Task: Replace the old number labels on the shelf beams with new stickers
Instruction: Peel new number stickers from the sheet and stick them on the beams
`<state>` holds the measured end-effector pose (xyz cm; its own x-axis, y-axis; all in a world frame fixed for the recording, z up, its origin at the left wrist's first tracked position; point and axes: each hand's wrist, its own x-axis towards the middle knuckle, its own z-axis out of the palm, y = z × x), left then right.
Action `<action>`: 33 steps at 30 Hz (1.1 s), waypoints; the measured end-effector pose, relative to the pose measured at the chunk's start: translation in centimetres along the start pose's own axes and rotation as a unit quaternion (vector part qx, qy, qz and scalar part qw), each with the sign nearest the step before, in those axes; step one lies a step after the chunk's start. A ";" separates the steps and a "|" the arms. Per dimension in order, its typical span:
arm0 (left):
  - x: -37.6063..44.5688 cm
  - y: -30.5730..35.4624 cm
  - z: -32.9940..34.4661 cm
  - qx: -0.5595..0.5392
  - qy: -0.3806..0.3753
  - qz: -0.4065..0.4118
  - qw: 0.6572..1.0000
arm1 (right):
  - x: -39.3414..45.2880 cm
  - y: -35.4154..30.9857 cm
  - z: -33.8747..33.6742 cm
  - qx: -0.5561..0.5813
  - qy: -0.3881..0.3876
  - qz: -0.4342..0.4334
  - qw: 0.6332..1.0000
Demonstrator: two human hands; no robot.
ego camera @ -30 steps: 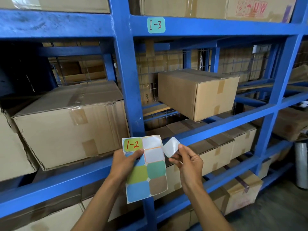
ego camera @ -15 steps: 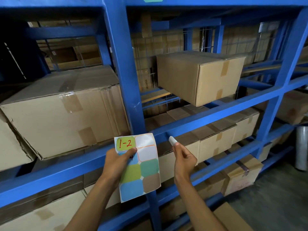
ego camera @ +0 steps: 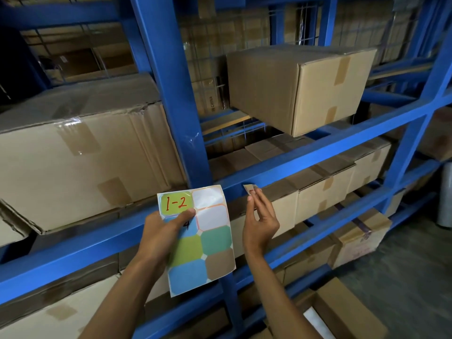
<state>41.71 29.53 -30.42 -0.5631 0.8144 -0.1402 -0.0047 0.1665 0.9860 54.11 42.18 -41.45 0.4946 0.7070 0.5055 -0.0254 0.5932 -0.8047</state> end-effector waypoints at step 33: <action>2.2 -1.0 -0.3 -0.004 0.006 -0.013 1.000 | -0.3 5.1 1.4 -0.081 -0.070 -0.193 0.975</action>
<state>40.26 31.02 -31.69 -0.5720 0.8035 -0.1651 -0.0266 0.1830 0.9827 52.63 45.51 -45.30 0.3156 0.4950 0.8096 0.2829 0.7653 -0.5782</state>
